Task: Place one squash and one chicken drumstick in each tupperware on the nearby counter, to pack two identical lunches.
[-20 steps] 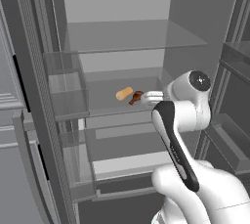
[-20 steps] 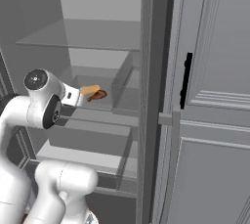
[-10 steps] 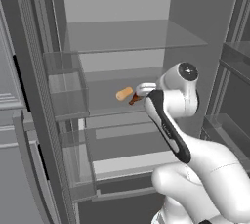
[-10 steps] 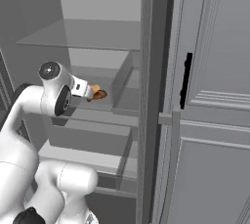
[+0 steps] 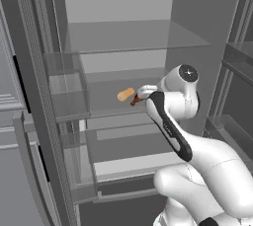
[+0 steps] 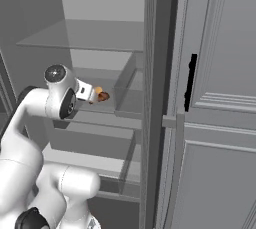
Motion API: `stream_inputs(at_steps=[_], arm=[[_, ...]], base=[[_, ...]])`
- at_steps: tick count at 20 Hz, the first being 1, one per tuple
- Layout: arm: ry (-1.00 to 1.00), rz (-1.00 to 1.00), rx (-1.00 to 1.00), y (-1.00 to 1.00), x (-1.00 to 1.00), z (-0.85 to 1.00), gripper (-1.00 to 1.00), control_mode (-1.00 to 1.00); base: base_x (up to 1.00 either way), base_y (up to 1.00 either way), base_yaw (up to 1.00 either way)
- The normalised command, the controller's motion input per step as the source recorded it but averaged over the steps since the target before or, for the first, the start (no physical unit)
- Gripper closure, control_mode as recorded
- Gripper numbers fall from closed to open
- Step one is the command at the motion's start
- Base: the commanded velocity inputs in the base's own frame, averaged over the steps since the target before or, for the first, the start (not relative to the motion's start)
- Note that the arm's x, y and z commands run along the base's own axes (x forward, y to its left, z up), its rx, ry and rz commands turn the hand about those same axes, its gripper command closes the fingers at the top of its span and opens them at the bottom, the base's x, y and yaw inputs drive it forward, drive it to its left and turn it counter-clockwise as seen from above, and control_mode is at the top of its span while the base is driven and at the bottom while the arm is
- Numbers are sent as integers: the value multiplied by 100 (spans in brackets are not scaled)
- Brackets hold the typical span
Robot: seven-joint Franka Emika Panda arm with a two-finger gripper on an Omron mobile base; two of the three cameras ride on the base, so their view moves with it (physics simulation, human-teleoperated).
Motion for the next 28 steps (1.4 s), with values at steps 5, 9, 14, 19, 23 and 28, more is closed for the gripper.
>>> stream_inputs(at_steps=[5,9,14,19,23,28], arm=[[0,0,0,-8,22,-6,-100,-100],[0,0,0,-1,15,-1,-100,-100],[0,0,1,-2,14,-14,-100,-100],[0,0,0,-7,32,-17,-100,-100],[0,0,0,-5,42,-19,-100,-100],[0,0,0,0,46,-26,-100,-100]], base=[[0,0,0],[0,0,0],[0,0,0],[0,0,0],[0,0,0],[0,0,0]])
